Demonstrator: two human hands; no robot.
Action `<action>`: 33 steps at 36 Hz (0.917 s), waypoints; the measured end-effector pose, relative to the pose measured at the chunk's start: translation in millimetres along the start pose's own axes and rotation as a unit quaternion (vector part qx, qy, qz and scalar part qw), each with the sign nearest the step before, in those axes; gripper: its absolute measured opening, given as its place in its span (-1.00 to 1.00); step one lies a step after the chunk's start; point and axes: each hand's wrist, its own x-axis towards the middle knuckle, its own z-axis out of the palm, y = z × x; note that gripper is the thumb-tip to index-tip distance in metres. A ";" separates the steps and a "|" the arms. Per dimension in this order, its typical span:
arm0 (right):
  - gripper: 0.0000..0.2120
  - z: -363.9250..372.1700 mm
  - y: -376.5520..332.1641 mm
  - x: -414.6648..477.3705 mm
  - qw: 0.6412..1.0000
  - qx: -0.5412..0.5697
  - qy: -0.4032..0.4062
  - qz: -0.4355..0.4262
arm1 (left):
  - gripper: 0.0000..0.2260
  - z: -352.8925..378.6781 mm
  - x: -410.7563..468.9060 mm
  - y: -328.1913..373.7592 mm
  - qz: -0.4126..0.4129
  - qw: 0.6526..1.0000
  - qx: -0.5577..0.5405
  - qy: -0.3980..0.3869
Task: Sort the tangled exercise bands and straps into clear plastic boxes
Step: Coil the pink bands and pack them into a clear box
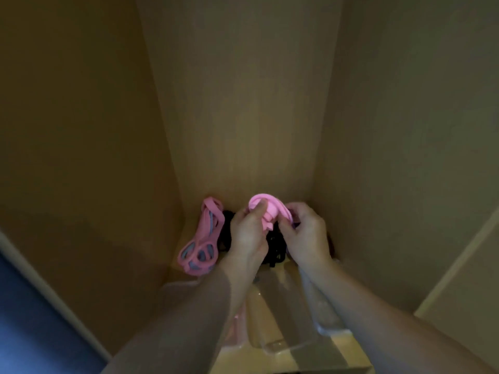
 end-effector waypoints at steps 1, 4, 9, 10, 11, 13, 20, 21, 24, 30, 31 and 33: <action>-0.91 3.3 3.5 -6.7 1.000 0.017 -0.001 0.018 | -0.85 -3.6 -2.6 -6.2 0.004 1.000 0.008 0.009; -0.91 7.3 6.6 -19.2 0.998 0.048 -0.008 0.047 | -0.90 -9.2 -7.7 -17.0 0.001 1.000 0.006 0.028; -0.85 4.1 12.9 -39.4 0.994 0.076 -0.036 0.075 | -0.85 -17.8 -20.5 -33.7 0.013 0.999 0.033 0.015; -0.82 2.7 15.7 -42.8 0.992 0.084 -0.041 0.082 | -0.84 -23.9 -22.3 -38.7 0.028 0.998 0.063 0.005; -0.79 0.7 18.7 -45.0 0.990 0.094 -0.046 0.089 | -0.83 -31.3 -23.1 -44.0 0.044 0.995 0.089 -0.013; -0.74 -4.3 25.5 -46.7 0.982 0.130 -0.073 0.114 | -0.72 -48.2 -27.9 -52.4 0.052 0.990 0.120 -0.056; -0.82 -12.3 45.8 -54.2 0.953 0.154 -0.216 0.146 | -0.58 -87.4 -44.5 -73.0 0.046 0.933 0.349 -0.081; -0.82 -12.1 48.4 -55.6 0.952 0.152 -0.235 0.124 | -0.56 -89.5 -44.2 -73.0 0.052 0.923 0.374 -0.071; -0.82 -6.6 60.0 -64.0 0.946 0.103 -0.301 0.060 | -0.72 -100.1 -36.8 -68.0 0.004 0.904 0.423 -0.067; -0.66 -5.7 77.4 -75.5 0.927 0.002 -0.375 0.027 | -0.68 -101.8 -47.0 -62.2 -0.079 0.868 0.477 -0.111; -0.69 -4.6 78.4 -76.6 0.923 -0.006 -0.384 0.022 | -0.72 -104.4 -44.0 -66.5 -0.072 0.852 0.511 -0.088; -0.66 -2.9 79.2 -77.7 0.917 -0.026 -0.398 0.014 | -0.87 -104.3 -38.0 -70.6 -0.058 0.819 0.563 -0.088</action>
